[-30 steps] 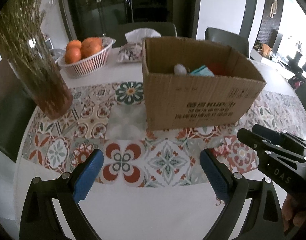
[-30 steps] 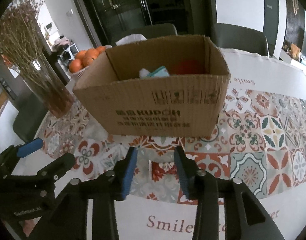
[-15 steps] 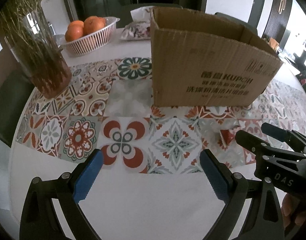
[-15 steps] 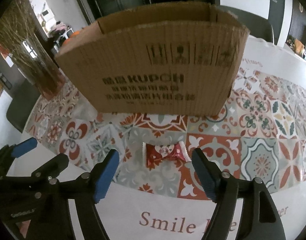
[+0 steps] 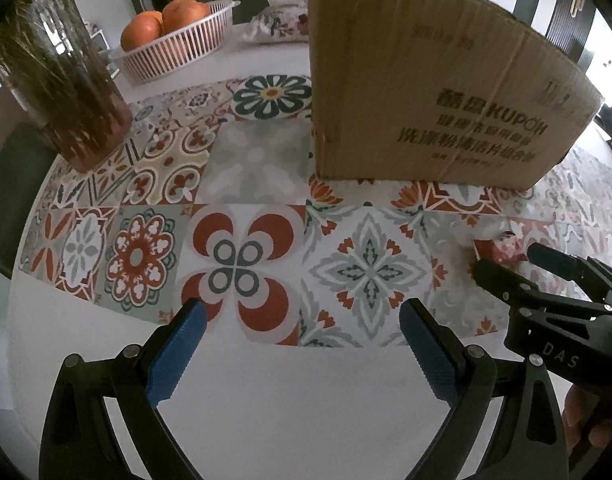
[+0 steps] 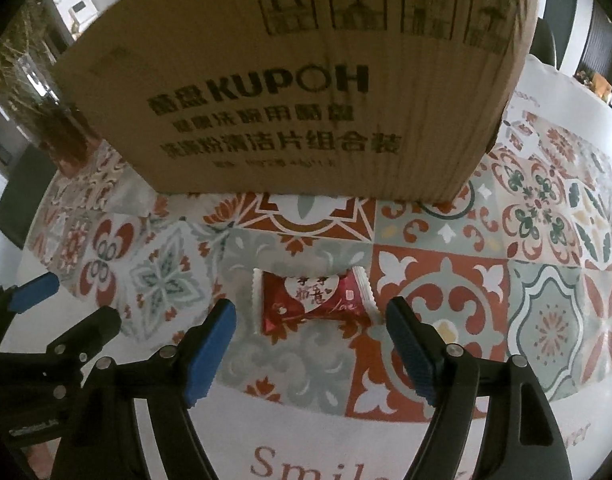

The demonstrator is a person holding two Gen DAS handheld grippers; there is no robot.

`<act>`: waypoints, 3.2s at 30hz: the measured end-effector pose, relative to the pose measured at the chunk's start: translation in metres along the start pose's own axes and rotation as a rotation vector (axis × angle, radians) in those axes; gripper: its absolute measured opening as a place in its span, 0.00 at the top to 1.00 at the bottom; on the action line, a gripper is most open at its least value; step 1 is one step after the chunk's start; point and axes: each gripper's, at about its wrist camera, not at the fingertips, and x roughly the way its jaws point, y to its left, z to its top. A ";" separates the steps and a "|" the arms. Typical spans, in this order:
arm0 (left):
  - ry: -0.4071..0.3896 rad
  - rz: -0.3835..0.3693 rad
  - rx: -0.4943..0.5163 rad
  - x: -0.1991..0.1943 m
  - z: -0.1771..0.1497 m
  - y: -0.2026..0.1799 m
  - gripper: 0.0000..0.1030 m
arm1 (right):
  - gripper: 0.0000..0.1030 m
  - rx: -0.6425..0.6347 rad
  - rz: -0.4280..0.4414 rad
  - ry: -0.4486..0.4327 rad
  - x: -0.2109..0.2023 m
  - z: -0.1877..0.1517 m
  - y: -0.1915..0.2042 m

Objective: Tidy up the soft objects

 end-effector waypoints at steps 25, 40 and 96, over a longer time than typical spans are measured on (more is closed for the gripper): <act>0.033 0.002 -0.003 0.023 0.006 0.001 0.05 | 0.51 -0.026 -0.036 -0.111 0.009 -0.004 0.013; -0.010 -0.004 0.005 0.002 0.004 -0.004 0.05 | 0.51 0.002 -0.039 -0.194 -0.040 -0.013 0.003; -0.402 0.016 0.007 -0.097 0.100 0.004 0.00 | 0.33 -0.014 -0.073 -0.503 -0.130 0.090 0.014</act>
